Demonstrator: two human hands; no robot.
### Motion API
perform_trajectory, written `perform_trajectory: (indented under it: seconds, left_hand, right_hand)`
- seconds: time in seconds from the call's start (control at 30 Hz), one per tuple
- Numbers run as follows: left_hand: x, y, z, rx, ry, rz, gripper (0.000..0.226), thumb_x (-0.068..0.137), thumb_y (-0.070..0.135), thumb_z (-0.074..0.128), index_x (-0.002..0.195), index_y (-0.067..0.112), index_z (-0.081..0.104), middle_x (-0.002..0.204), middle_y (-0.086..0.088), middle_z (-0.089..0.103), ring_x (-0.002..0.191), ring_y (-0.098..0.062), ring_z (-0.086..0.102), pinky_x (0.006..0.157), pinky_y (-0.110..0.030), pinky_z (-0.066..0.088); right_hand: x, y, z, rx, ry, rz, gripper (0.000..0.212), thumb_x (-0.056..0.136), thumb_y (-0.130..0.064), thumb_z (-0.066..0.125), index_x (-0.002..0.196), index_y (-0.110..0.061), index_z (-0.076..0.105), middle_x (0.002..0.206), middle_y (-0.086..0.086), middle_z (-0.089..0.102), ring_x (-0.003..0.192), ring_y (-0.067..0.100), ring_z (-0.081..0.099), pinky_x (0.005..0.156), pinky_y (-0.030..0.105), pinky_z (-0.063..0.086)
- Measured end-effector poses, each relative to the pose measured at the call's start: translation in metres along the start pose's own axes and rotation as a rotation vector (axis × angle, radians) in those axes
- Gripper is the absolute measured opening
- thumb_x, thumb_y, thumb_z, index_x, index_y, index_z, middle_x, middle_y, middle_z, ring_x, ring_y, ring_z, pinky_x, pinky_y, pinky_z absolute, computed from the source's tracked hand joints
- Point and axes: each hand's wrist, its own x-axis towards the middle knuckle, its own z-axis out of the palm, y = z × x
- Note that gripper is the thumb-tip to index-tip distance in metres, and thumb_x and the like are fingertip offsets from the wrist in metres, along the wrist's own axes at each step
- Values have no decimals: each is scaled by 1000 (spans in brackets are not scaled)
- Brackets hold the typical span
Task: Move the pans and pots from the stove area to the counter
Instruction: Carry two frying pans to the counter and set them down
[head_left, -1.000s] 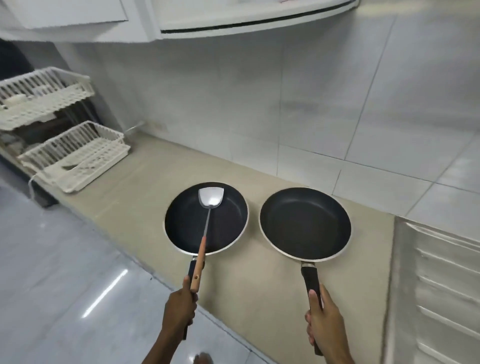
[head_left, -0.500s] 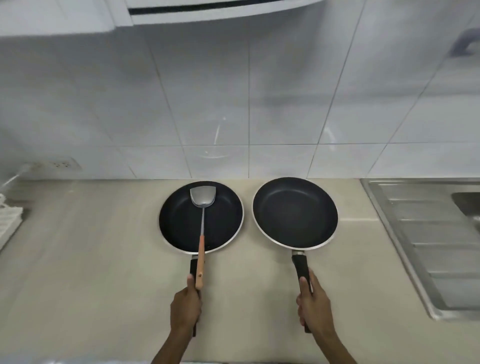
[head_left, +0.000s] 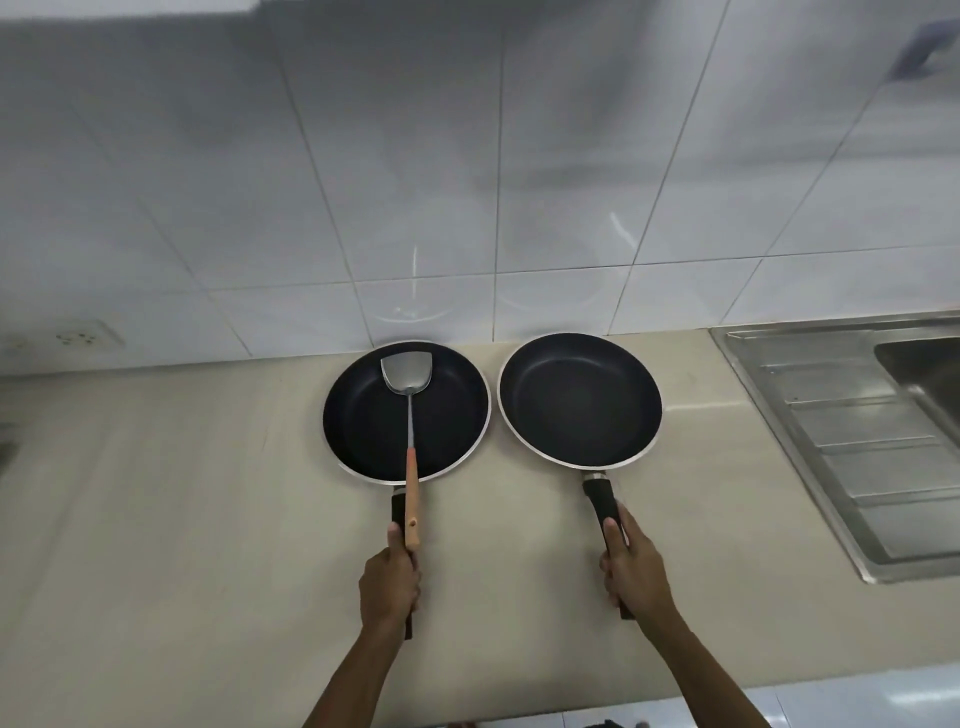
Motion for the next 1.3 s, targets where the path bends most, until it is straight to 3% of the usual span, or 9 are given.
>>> perform_trajectory:
  seconds: [0.43,0.73,1.1,1.3]
  left_hand:
    - [11,15,-7,8,-98,16,69,105,54,27,61,9,54,49,-5,52,41,-19,45,47,-28,38]
    - [11,26,0,2,-117,36,71,106,53,25,60,7,53,52,-9,53,45,-24,47,54,-33,41]
    - [15,29,0,12,-145,14,73,105,55,24,62,5,54,53,-11,54,44,-24,47,50,-32,42]
    - [14,32,1,19,-193,2,71,105,55,24,66,4,54,56,-13,54,46,-25,47,56,-36,43]
  right_hand:
    - [24,-15,2,-23,-33,1,42,108,-36,43,150,-29,47,62,8,56,40,15,48,41,27,45]
    - [32,-9,-10,-58,-27,-15,42,107,-40,43,149,-35,48,62,9,56,39,18,46,39,28,45]
    - [37,-10,-10,-152,-69,-31,49,107,-43,41,154,-32,39,66,11,56,44,19,48,38,26,46]
    - [39,-10,-6,-170,-103,-38,51,106,-46,40,155,-32,35,65,11,59,41,17,51,38,28,50]
